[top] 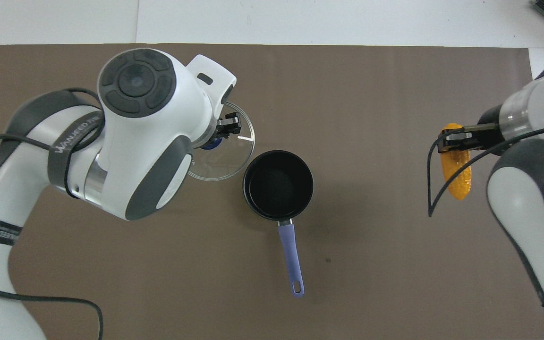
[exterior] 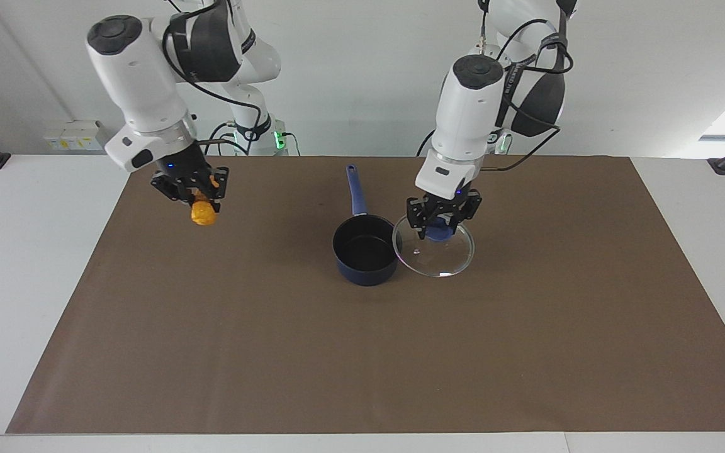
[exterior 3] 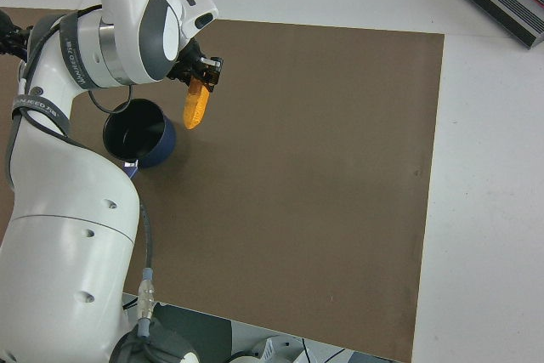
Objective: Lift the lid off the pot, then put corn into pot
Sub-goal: 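Lift the lid off with the left gripper while the right gripper carries the corn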
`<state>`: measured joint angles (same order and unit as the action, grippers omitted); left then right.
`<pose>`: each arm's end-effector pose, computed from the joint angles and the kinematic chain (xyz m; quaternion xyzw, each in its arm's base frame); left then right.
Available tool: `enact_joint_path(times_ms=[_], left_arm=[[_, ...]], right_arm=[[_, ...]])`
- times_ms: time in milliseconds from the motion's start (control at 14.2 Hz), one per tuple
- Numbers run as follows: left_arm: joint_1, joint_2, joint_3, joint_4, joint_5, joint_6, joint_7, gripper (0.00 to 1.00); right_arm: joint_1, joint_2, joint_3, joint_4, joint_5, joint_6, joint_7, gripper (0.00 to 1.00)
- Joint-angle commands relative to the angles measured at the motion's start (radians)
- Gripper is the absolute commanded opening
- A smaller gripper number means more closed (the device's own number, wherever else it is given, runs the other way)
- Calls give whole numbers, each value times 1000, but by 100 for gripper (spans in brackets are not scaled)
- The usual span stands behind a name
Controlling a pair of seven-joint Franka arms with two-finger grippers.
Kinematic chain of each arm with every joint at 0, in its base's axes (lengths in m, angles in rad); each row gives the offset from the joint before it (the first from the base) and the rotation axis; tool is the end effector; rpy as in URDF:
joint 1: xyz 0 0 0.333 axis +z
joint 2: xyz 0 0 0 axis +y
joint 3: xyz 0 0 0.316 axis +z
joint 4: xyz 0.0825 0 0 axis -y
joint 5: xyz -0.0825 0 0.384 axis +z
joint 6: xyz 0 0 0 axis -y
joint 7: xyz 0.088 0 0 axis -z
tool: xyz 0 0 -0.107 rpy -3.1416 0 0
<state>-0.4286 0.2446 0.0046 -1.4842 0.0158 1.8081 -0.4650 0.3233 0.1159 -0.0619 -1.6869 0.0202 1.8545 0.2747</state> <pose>0.5883 -0.2644 0.5410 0.9990 0.0188 0.0394 0.0096 0.5832 0.1593 0.5272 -0.9996 0.0089 -0.0234 0.0128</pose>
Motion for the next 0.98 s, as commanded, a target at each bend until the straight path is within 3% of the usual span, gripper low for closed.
enact_joint_path(times_ms=[0,351,773,914], left_arm=[[92,-59,-6,-11,-51,-71,182,0],[257,-94,-6,-10,-91,-156,446,0],[375,-148,-3,-30,-89,-228,627,0],[398,-183,0,-94,-88,-213,666,0]], right_arm=[[98,73,-4,6,-9,83,116,0],[227,174,-4,50,12,140,250,0],[250,347,50,148,-6,170,236,0],[253,360,50,148,-3,205,232,0]])
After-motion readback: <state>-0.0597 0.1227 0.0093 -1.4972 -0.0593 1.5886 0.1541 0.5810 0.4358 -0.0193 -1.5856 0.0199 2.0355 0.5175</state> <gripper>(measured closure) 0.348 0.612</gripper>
